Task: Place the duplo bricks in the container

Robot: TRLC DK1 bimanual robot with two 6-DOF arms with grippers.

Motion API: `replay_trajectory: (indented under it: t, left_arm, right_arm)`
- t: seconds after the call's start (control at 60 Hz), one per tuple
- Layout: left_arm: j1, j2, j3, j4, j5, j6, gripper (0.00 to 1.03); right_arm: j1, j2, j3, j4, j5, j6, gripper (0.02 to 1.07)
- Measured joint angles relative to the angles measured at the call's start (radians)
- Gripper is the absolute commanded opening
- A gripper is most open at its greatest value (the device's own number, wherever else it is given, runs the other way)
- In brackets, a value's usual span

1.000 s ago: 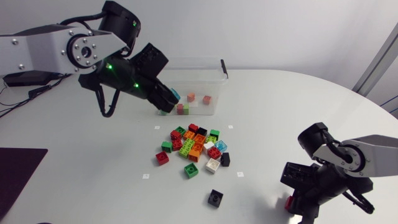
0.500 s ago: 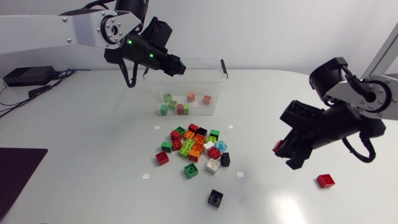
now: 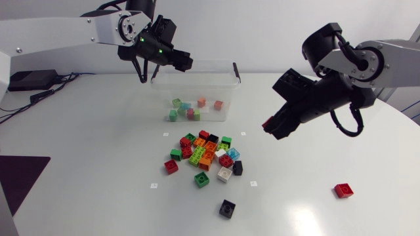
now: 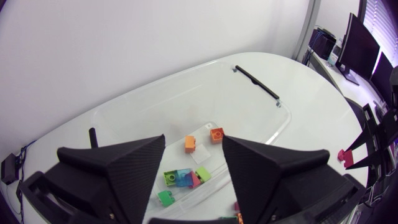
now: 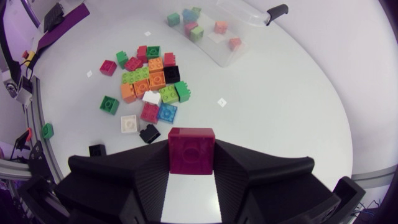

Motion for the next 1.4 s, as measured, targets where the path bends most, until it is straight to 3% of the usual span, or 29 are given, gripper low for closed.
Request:
replay_trajectory:
  t: [0.167,0.367,0.6,0.833,1.4]
  left_arm:
    - [0.010,-0.015,-0.008,-0.023,-0.001,-0.004,0.92]
    - [0.022,-0.184,-0.117,-0.249,-0.008,0.029,0.92]
    - [-0.040,-0.315,-0.323,-0.456,-0.011,0.055,0.92]
    - [-0.094,-0.381,-0.501,-0.529,-0.049,0.054,0.92]
    - [-0.249,-0.385,-0.653,-0.743,-0.056,-0.012,0.92]
  right_arm:
    - [0.012,0.053,0.103,0.031,-0.010,0.048,0.31]
    - [0.042,0.107,0.230,0.083,-0.012,0.105,0.31]
    - [0.089,0.206,0.356,0.127,-0.010,0.157,0.31]
    - [0.103,0.316,0.487,0.176,0.006,0.179,0.31]
    - [0.161,0.682,0.872,0.225,0.082,0.224,0.31]
